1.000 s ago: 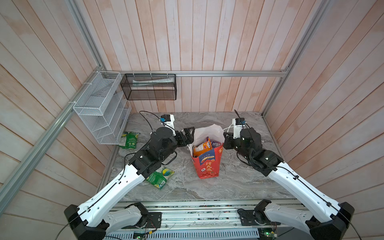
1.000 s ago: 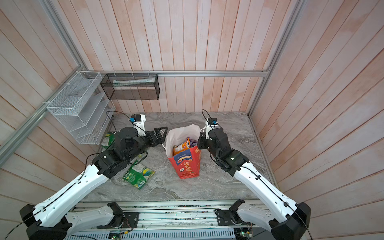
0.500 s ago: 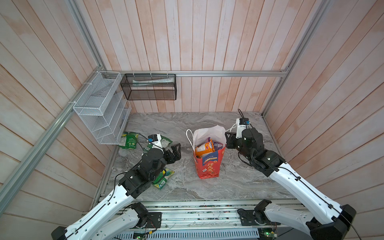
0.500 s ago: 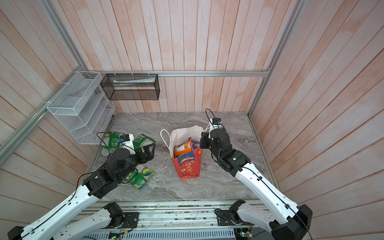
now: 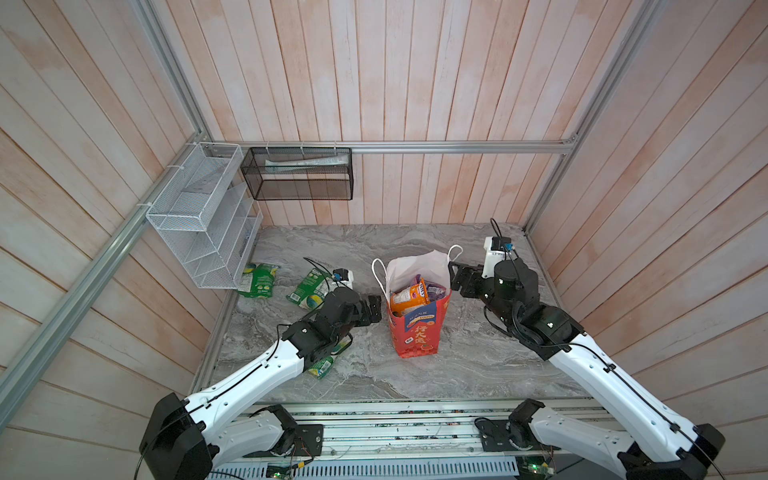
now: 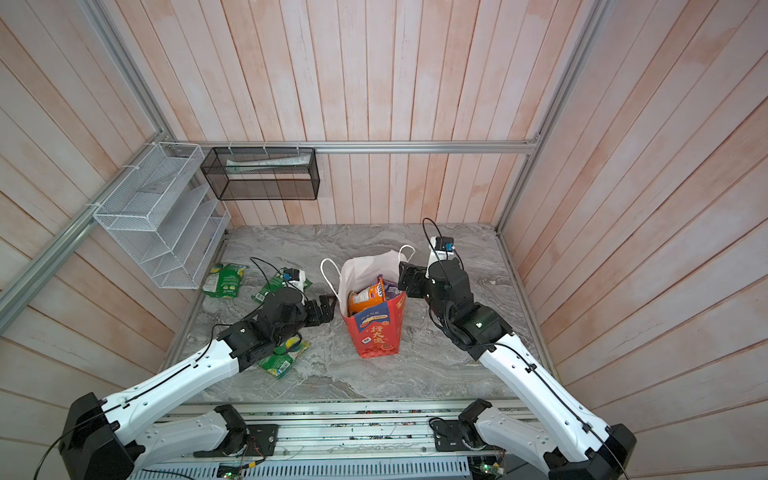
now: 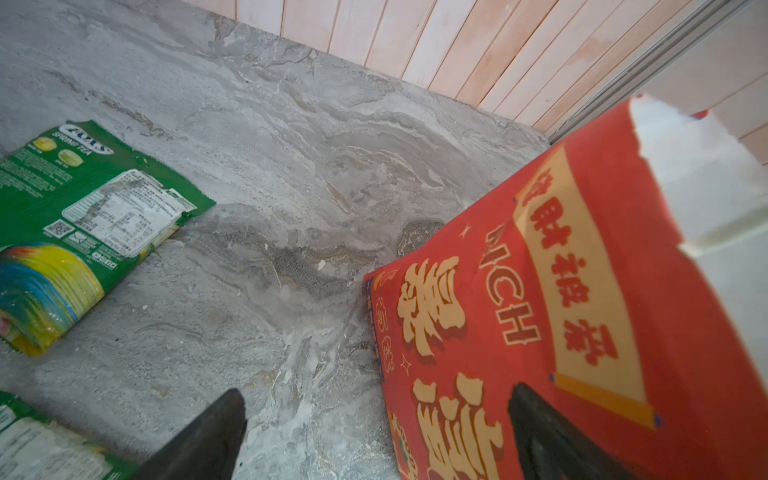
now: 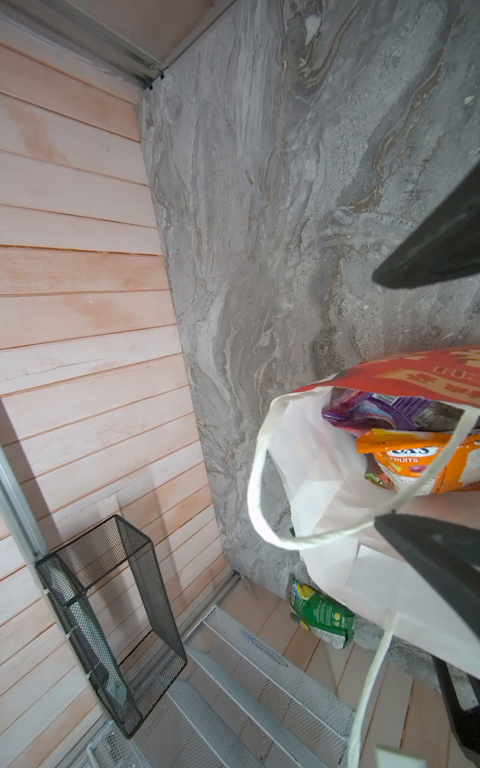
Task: Place the snacks into the paper bag
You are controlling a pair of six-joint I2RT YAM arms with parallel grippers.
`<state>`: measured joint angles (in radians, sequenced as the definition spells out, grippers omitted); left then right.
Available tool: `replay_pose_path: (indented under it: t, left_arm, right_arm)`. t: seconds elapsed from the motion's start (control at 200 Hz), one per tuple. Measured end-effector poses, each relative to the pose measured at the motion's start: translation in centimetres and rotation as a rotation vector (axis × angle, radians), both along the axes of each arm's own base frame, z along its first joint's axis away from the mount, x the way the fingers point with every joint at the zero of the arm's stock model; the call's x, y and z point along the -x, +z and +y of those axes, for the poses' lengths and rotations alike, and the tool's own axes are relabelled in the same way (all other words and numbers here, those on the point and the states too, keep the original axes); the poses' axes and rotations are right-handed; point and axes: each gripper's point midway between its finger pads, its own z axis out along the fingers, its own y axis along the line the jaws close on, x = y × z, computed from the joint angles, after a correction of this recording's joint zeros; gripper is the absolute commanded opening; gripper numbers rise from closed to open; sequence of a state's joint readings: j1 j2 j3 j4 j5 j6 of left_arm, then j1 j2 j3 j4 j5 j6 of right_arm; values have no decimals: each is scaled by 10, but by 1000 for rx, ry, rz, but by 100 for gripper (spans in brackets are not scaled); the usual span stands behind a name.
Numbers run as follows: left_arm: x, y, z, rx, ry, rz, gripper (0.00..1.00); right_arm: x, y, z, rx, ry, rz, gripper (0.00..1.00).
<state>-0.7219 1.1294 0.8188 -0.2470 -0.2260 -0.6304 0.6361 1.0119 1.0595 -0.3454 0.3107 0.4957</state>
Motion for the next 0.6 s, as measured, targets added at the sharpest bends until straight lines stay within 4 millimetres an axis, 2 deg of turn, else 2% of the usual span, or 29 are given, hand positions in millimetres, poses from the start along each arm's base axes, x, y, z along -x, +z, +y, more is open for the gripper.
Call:
replay_pose_path:
  t: [0.235,0.365,0.42,0.6]
  left_arm:
    - [-3,8,-11,16,-50,-41,100]
    - [-3,9,-16,30,-76,-44,100]
    - [-3,11,-18,37,-81,-47,100]
    - [-3,10,-21,42,-92,-43,100]
  right_arm:
    - [6,-12,4,-26,1,40,95]
    - [6,-26,5,-32,0,74,84]
    - [5,-30,8,-34,3,89,76]
    - [2,-44,14,-59,6,131,70]
